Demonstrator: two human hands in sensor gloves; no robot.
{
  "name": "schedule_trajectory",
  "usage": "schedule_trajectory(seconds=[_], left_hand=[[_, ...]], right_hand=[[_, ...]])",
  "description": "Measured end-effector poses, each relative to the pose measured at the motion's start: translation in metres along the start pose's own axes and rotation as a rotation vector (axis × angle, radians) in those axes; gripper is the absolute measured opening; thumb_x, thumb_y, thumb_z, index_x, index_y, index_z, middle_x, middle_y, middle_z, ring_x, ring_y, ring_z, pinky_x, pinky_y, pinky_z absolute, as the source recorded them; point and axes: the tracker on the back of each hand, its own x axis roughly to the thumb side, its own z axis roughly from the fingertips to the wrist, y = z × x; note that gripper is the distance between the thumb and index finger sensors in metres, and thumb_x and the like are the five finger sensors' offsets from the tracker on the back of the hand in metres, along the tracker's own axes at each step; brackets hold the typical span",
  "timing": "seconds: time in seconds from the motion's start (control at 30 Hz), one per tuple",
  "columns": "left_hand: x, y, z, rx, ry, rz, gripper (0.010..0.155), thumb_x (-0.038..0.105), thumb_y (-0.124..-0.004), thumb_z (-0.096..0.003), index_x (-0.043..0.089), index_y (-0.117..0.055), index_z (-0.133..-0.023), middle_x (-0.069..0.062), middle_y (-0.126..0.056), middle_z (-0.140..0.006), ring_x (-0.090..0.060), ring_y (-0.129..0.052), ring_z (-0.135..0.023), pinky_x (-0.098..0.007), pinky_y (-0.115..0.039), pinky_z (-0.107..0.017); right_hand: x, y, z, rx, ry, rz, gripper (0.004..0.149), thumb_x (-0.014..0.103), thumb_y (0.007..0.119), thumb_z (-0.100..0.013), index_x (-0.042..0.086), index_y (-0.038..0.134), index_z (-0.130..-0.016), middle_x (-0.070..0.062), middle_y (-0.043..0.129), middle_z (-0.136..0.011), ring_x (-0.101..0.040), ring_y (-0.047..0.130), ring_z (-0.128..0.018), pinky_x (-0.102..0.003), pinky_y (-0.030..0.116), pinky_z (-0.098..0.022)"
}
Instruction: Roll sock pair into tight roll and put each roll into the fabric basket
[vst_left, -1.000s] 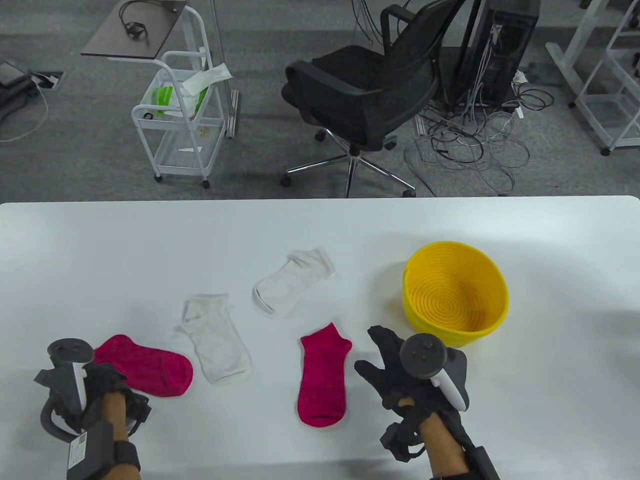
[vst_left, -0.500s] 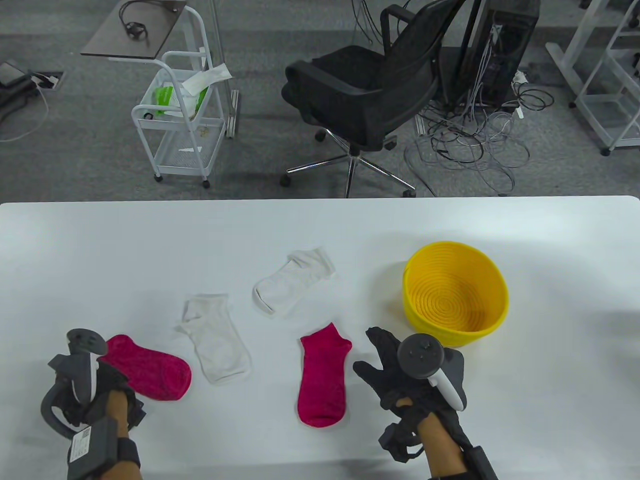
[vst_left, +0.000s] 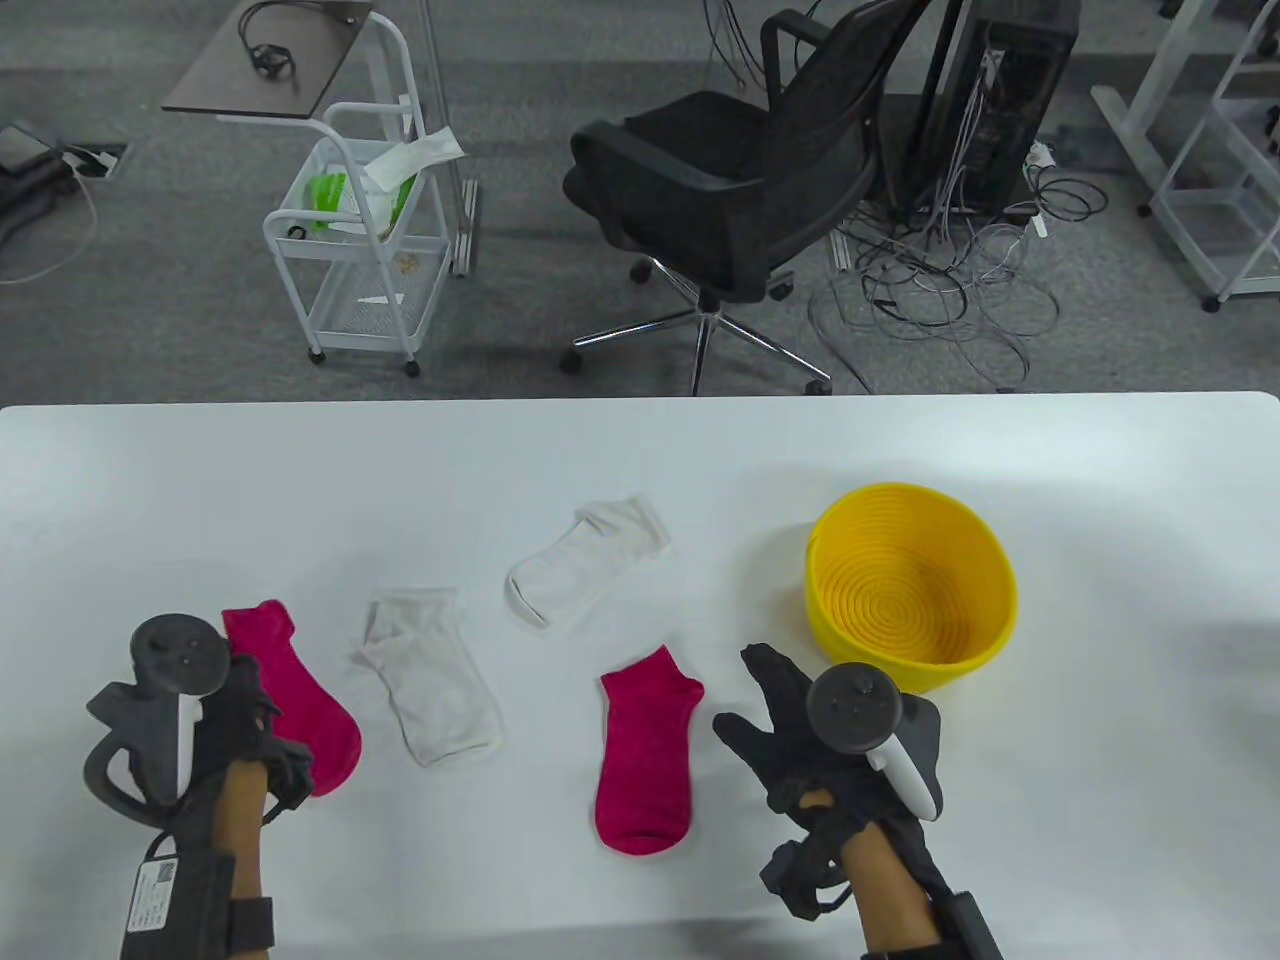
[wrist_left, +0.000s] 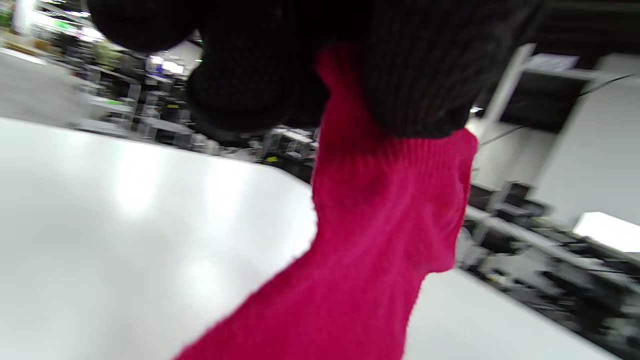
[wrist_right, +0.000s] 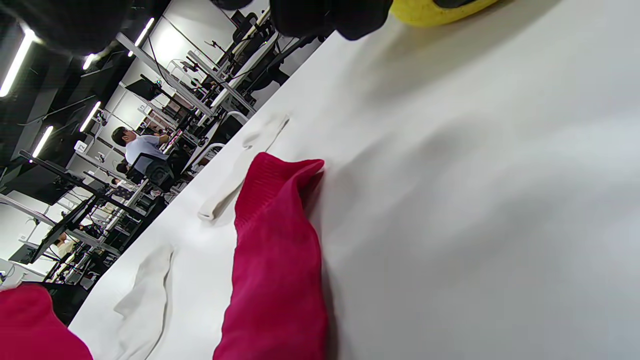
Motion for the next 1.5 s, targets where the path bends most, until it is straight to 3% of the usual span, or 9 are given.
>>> schedule_trajectory(seconds=[0.1,0.3,0.4,0.67,0.97,1.2,1.23,1.5], left_hand=[[0.028,0.017,0.016,0.031,-0.136,0.033,0.044,0.039,-0.090,-0.0339,0.026,-0.091,-0.076,-0.004,-0.094,-0.073,-0.021,-0.097,-0.054,-0.046,-0.073,-0.049],[0.078,0.041,0.057,-0.012,-0.454,0.120,0.043,0.039,-0.090,-0.0340,0.027,-0.092,-0.075,-0.004,-0.095,-0.073,-0.020,-0.098,-0.053,-0.046,-0.074,-0.048],[0.094,0.044,0.074,-0.051,-0.513,0.157,0.043,0.040,-0.090,-0.0341,0.028,-0.092,-0.075,-0.003,-0.096,-0.073,-0.020,-0.099,-0.053,-0.046,-0.075,-0.047],[0.134,0.031,0.128,-0.298,-0.710,0.287,0.043,0.040,-0.090,-0.0341,0.027,-0.093,-0.075,-0.004,-0.096,-0.072,-0.020,-0.100,-0.052,-0.046,-0.075,-0.046],[0.151,0.009,0.174,-0.445,-0.812,0.264,0.043,0.041,-0.091,-0.0336,0.026,-0.094,-0.074,-0.005,-0.098,-0.069,-0.019,-0.101,-0.047,-0.045,-0.077,-0.043],[0.155,-0.012,0.182,-0.483,-0.820,0.200,0.043,0.040,-0.091,-0.0339,0.026,-0.094,-0.074,-0.005,-0.098,-0.070,-0.020,-0.101,-0.047,-0.045,-0.077,-0.043],[0.156,-0.017,0.182,-0.433,-0.818,0.172,0.043,0.040,-0.091,-0.0337,0.026,-0.095,-0.074,-0.005,-0.098,-0.070,-0.020,-0.101,-0.047,-0.045,-0.077,-0.043],[0.168,-0.064,0.151,-0.483,-0.729,0.146,0.043,0.040,-0.091,-0.0334,0.028,-0.094,-0.074,-0.003,-0.098,-0.071,-0.019,-0.101,-0.050,-0.045,-0.077,-0.044]], right_hand=[[-0.001,-0.001,0.000,-0.005,0.000,-0.002,0.084,0.068,0.066,-0.040,0.032,0.030,-0.107,-0.003,0.038,-0.117,-0.037,0.045,-0.110,-0.068,0.042,-0.071],[-0.004,-0.006,-0.002,-0.022,0.019,-0.019,0.084,0.068,0.066,-0.040,0.033,0.030,-0.107,-0.003,0.038,-0.118,-0.036,0.045,-0.111,-0.067,0.043,-0.072],[-0.006,-0.009,-0.001,-0.049,0.035,-0.025,0.084,0.068,0.066,-0.040,0.032,0.030,-0.107,-0.003,0.039,-0.117,-0.037,0.047,-0.110,-0.067,0.044,-0.071],[-0.009,-0.014,-0.002,-0.079,0.050,-0.041,0.085,0.070,0.065,-0.039,0.032,0.031,-0.107,-0.004,0.041,-0.117,-0.037,0.049,-0.109,-0.066,0.048,-0.071],[-0.010,-0.017,-0.001,-0.098,0.048,-0.045,0.088,0.072,0.067,-0.038,0.032,0.032,-0.108,-0.004,0.042,-0.117,-0.037,0.050,-0.109,-0.066,0.049,-0.071],[-0.010,-0.018,-0.001,-0.104,0.054,-0.057,0.088,0.073,0.067,-0.038,0.032,0.032,-0.107,-0.004,0.042,-0.117,-0.037,0.051,-0.109,-0.065,0.049,-0.071],[-0.010,-0.019,-0.001,-0.105,0.056,-0.060,0.088,0.072,0.067,-0.038,0.032,0.032,-0.108,-0.004,0.042,-0.117,-0.037,0.051,-0.109,-0.065,0.049,-0.071],[-0.011,-0.019,-0.001,-0.106,0.062,-0.067,0.087,0.072,0.066,-0.038,0.032,0.032,-0.108,-0.004,0.042,-0.117,-0.037,0.051,-0.109,-0.065,0.050,-0.071]])
